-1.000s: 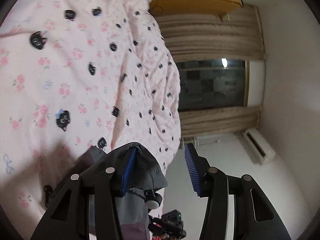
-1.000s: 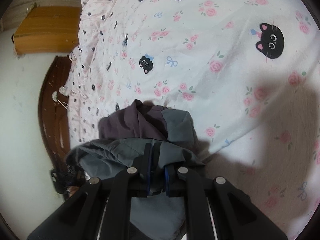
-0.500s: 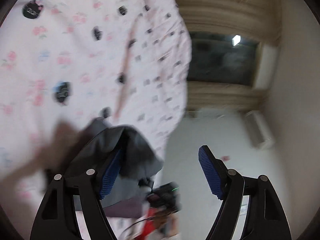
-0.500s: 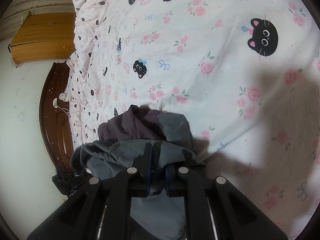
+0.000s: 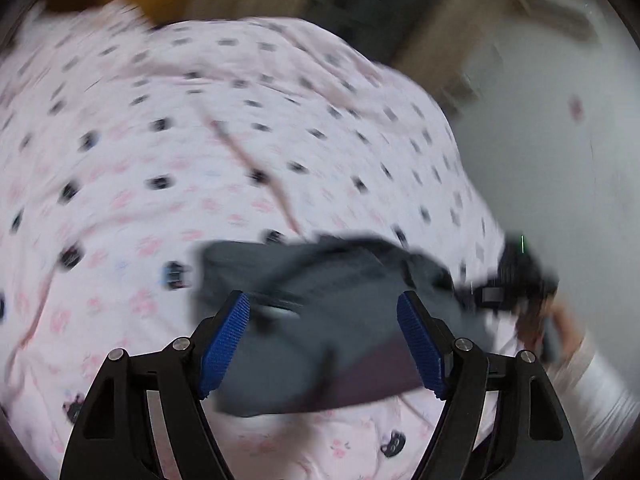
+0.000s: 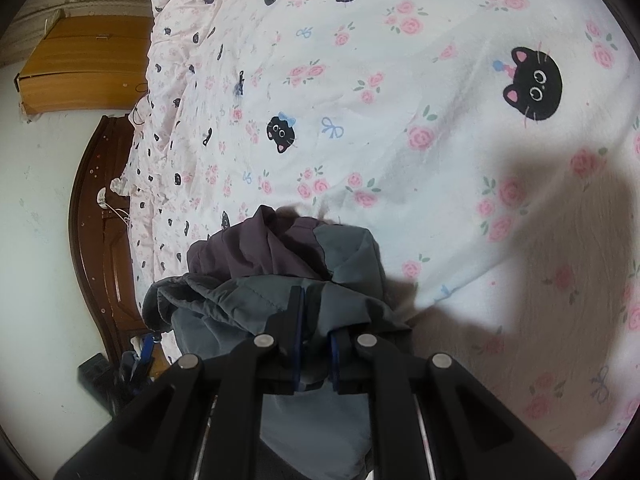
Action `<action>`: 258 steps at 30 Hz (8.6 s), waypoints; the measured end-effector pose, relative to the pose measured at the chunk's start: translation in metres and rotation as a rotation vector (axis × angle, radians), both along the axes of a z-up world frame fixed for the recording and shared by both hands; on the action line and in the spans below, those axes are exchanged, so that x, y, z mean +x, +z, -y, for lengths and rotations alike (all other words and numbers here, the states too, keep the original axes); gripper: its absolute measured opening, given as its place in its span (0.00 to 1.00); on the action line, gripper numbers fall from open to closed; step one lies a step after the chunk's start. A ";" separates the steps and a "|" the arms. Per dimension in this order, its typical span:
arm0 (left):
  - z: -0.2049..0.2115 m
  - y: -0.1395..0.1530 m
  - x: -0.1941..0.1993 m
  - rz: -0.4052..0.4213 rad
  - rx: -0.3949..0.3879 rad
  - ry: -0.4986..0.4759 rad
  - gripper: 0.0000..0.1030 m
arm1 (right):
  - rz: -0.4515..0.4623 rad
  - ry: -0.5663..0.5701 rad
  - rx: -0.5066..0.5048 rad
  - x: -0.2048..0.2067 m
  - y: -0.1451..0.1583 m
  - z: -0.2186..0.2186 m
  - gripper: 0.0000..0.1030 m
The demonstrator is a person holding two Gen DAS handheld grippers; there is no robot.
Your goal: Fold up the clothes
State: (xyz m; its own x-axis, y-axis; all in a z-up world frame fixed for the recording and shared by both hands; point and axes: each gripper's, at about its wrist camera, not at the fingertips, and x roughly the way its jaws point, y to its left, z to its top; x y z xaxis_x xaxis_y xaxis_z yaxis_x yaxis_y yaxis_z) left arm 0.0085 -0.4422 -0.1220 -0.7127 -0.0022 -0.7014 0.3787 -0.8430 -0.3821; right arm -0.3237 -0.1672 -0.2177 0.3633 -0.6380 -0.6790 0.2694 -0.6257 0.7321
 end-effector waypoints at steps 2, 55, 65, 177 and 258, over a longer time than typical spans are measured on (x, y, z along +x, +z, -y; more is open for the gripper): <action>-0.014 -0.013 -0.025 0.071 -0.013 -0.039 0.69 | -0.006 0.004 0.004 0.001 0.001 0.000 0.11; 0.016 -0.093 -0.071 0.306 -0.067 0.191 0.69 | 0.153 -0.338 -0.111 -0.070 0.028 -0.052 0.57; 0.015 -0.093 -0.071 0.304 -0.072 0.196 0.69 | -0.544 0.087 -0.103 0.028 0.123 0.014 0.57; -0.079 -0.100 -0.035 0.030 -0.227 0.055 0.93 | -0.163 -0.376 -0.345 0.118 -0.006 -0.087 0.79; -0.053 -0.096 -0.066 0.142 -0.344 0.083 1.00 | -0.707 -0.116 -0.158 0.151 0.081 -0.008 0.14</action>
